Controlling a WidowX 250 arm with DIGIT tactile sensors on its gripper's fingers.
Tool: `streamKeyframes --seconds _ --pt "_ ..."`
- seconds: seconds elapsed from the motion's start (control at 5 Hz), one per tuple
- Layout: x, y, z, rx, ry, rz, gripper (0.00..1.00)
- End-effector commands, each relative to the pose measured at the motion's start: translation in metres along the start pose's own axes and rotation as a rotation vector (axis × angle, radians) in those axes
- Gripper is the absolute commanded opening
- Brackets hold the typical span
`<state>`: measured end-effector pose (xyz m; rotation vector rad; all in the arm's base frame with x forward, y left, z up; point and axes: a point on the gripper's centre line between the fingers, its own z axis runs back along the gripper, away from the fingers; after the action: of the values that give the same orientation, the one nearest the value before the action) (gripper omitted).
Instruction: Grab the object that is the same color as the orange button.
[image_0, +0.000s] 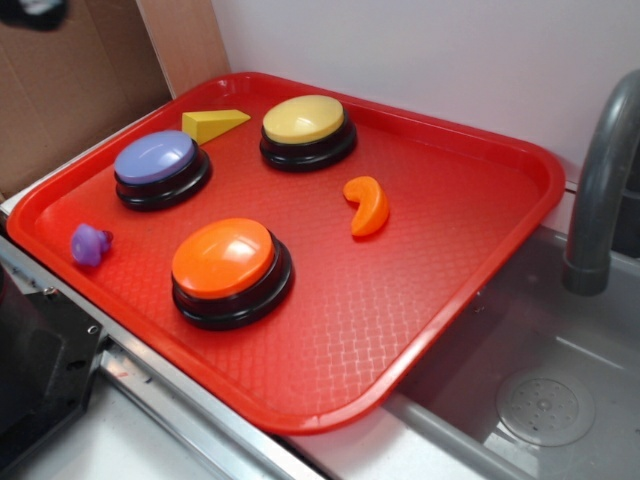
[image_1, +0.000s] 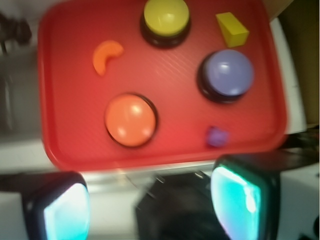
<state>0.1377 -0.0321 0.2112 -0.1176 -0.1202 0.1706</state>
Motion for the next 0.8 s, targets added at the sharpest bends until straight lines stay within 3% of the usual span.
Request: streamKeyframes --seconds 0.0,0.2,0.6 --pt "0.044 -0.042 -0.049 -0.039 -0.082 0.230 1.00" --pt "0.071 -0.059 -0.087 -0.013 -0.117 0.388 1.00" --pt "0.117 -0.066 -0.154 0.054 -0.147 0.530 1.00"
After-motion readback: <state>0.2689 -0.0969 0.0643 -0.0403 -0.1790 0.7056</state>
